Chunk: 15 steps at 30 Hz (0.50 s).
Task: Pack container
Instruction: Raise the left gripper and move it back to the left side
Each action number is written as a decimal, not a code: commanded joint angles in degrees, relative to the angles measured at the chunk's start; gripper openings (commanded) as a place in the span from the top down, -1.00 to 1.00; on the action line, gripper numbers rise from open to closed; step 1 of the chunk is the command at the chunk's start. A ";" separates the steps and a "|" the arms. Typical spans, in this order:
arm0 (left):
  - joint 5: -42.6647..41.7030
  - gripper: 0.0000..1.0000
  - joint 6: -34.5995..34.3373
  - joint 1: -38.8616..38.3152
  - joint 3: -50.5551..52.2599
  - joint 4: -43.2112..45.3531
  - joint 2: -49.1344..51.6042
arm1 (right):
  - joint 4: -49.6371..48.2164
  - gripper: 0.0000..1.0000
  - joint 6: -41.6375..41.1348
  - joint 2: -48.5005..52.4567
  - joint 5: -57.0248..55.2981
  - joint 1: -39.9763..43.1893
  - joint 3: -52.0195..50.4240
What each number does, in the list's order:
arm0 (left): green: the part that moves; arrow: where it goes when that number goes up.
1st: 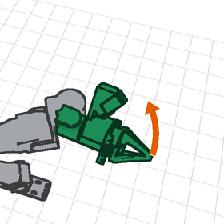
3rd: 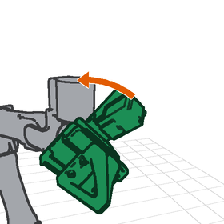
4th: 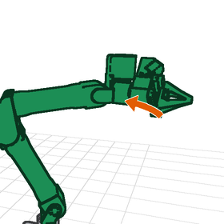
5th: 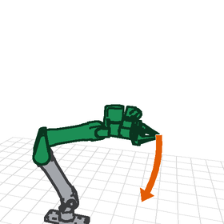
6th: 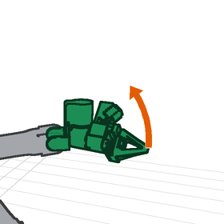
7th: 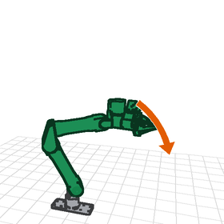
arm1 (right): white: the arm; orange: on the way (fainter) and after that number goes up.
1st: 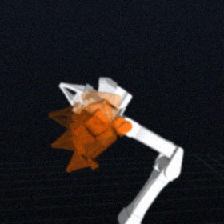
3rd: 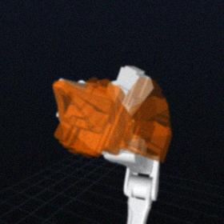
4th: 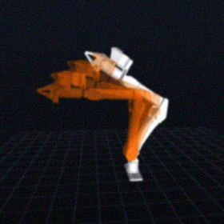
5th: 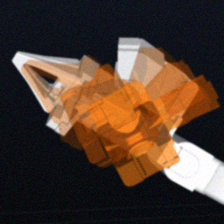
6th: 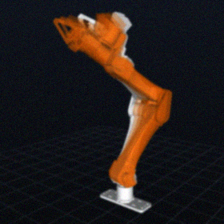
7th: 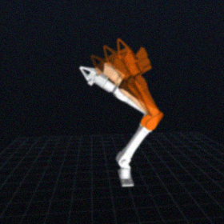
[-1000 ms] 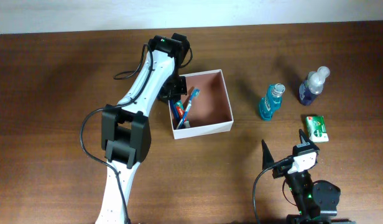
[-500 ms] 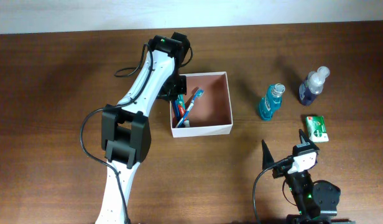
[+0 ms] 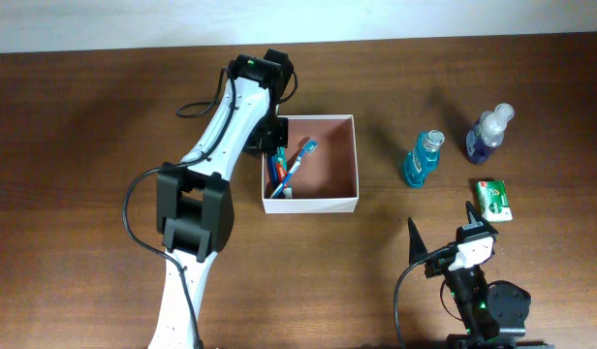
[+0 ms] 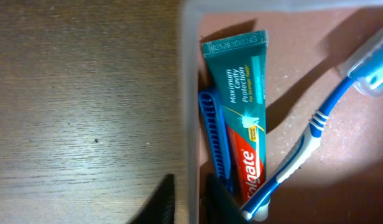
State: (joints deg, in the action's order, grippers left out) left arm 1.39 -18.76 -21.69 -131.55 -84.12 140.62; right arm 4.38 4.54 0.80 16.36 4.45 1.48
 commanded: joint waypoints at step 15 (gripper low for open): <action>-0.55 0.41 1.86 0.61 -5.55 -1.66 -1.49 | -0.11 -0.97 -0.26 -0.44 -0.48 -0.22 -0.57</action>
State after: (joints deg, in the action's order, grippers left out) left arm 1.48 -17.89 -21.45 -132.51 -85.08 140.62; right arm 4.38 4.51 0.80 16.38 4.45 1.48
